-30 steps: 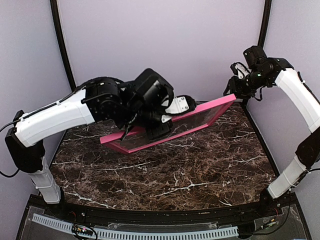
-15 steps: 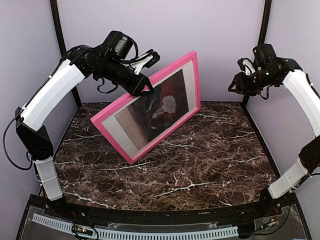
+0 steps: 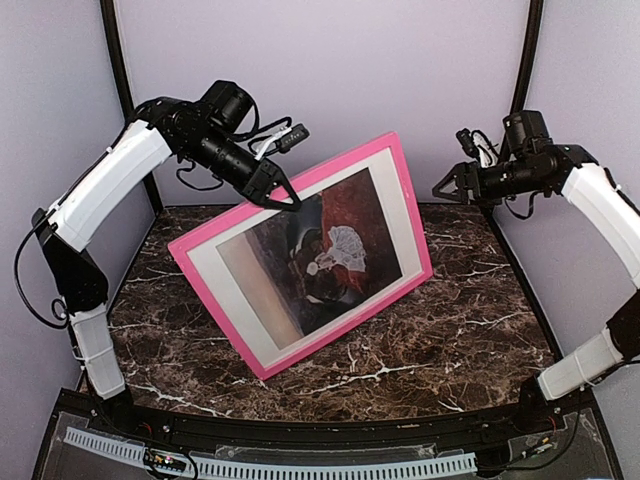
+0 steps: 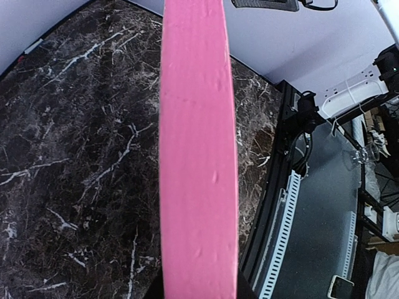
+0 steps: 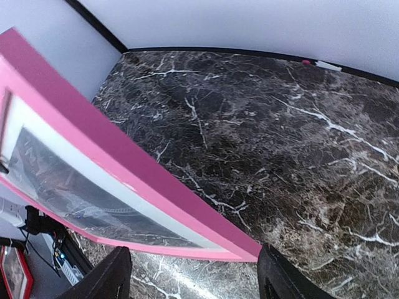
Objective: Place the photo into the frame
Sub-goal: Pass from the left arm to the right
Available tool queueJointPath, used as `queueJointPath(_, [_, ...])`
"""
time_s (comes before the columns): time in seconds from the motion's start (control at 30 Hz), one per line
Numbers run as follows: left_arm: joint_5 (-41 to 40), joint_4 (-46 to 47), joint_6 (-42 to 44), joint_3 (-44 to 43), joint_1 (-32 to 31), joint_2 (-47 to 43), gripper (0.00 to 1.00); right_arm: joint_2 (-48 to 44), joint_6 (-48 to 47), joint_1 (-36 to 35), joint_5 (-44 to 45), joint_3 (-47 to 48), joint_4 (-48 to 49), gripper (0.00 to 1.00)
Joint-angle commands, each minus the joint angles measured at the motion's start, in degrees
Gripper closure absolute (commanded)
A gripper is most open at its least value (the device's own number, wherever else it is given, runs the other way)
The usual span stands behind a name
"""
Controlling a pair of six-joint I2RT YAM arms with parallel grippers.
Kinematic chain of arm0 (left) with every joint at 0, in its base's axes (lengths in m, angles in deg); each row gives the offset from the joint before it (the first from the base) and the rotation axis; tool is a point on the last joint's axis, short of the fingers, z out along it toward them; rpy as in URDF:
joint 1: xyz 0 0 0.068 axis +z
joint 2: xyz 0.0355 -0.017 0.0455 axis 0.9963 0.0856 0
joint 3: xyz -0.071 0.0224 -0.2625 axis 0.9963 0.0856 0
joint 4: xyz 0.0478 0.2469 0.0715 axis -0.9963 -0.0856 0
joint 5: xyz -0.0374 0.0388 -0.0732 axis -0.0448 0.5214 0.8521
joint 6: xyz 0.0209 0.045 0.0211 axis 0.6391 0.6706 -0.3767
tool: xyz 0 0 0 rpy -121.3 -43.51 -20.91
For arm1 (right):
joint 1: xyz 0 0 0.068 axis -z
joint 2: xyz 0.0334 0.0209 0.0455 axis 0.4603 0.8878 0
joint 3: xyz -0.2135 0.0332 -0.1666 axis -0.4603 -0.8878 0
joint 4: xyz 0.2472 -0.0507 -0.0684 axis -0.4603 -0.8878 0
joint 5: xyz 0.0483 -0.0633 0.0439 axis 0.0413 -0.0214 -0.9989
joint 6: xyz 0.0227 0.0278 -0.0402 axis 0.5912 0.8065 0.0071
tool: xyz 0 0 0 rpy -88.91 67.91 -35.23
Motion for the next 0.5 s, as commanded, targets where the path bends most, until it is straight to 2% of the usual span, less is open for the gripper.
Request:
queueJointPath(0.0, [13.3, 3.2, 1.9, -0.1, 1.5, -1.1, 1.00, -3.9, -4.2, -0.6, -10.2, -4.1, 11.5, 0.28])
queueJointPath(0.17, [16.9, 2.9, 2.1, 0.8, 1.5, -0.6, 1.00, -3.4, -9.3, -0.6, -15.3, -5.7, 15.9, 0.20])
queueJointPath(0.33, [19.4, 3.2, 2.3, 3.1, 1.5, -0.6, 1.00, 2.9, -16.9, -0.7, -17.6, 1.1, 10.9, 0.16])
queueJointPath(0.47, [20.8, 3.6, 2.7, 5.0, 1.5, -0.6, 1.00, 7.4, -21.5, -1.0, -23.5, 5.8, 7.6, 0.15])
